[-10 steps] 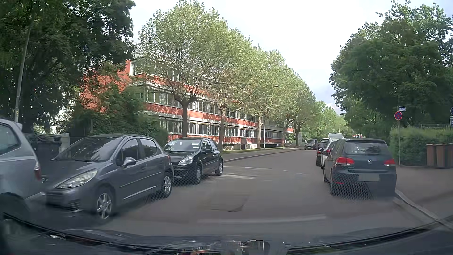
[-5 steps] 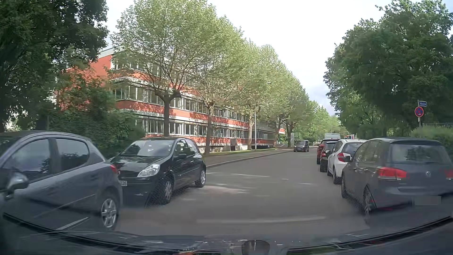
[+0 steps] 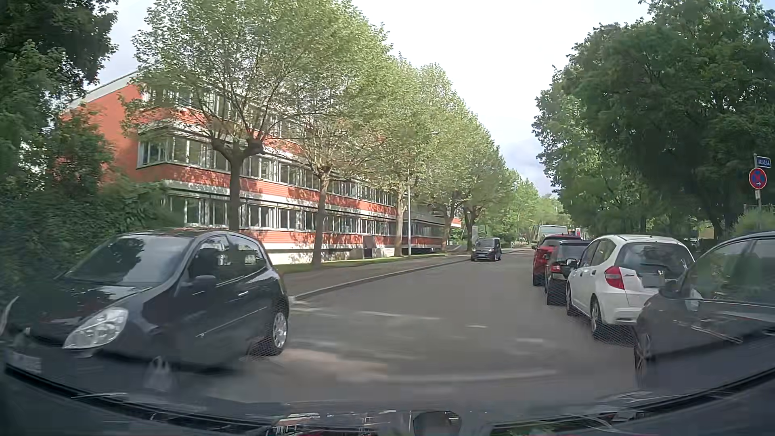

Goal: Follow the waypoints while adhering to traffic rules and regulations

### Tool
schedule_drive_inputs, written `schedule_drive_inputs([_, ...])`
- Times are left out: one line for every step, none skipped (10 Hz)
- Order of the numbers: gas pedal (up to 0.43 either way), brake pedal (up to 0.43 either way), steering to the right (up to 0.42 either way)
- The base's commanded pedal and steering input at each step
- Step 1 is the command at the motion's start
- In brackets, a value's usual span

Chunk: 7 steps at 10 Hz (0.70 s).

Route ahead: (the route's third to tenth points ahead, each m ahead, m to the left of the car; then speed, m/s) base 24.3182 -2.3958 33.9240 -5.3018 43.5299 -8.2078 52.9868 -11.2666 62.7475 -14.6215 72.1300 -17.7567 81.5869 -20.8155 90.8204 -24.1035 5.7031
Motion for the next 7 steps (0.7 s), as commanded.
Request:
schedule_drive_inputs([0.079, 0.000, 0.106])
schedule_drive_inputs([0.079, 0.000, 0.107])
schedule_drive_inputs([0.087, 0.000, 0.107])
schedule_drive_inputs([0.087, 0.000, 0.106])
schedule_drive_inputs([0.087, 0.000, 0.105])
schedule_drive_inputs([0.087, 0.000, 0.104])
schedule_drive_inputs([0.087, 0.000, 0.098])
